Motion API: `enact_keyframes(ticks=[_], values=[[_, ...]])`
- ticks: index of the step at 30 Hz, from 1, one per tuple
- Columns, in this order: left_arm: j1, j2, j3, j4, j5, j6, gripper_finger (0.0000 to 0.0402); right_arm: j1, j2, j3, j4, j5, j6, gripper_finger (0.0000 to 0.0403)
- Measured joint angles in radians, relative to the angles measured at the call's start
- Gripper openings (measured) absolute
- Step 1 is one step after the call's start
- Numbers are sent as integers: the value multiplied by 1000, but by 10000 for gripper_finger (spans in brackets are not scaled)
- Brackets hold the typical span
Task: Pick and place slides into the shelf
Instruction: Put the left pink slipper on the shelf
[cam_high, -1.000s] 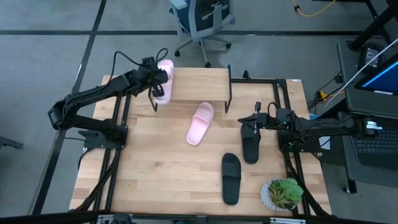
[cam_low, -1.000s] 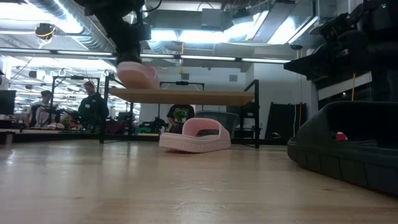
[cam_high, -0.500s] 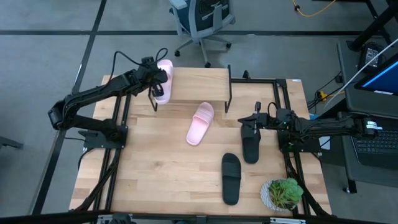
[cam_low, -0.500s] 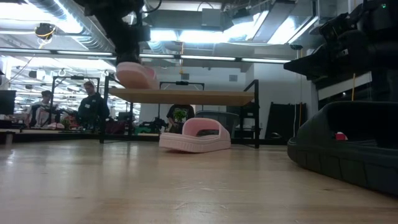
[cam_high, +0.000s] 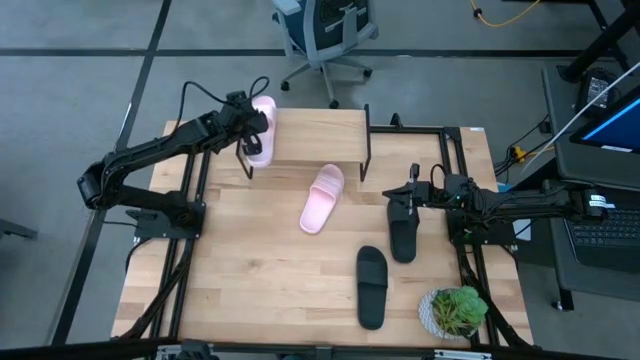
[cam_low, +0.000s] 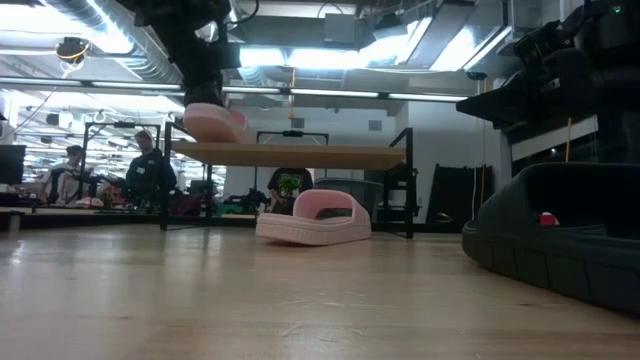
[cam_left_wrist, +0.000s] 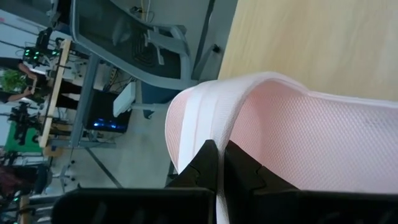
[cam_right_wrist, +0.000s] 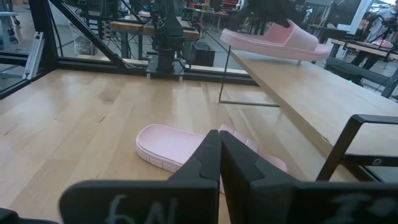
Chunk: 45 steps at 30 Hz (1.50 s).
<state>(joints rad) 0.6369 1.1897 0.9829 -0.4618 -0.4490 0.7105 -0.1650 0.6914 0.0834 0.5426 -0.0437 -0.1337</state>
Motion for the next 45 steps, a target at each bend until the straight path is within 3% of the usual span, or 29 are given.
enact_keyframes(ticks=[45], values=[[0, 1, 0, -35, 6, 5, 14, 0, 0, 0, 8, 0, 1, 7]])
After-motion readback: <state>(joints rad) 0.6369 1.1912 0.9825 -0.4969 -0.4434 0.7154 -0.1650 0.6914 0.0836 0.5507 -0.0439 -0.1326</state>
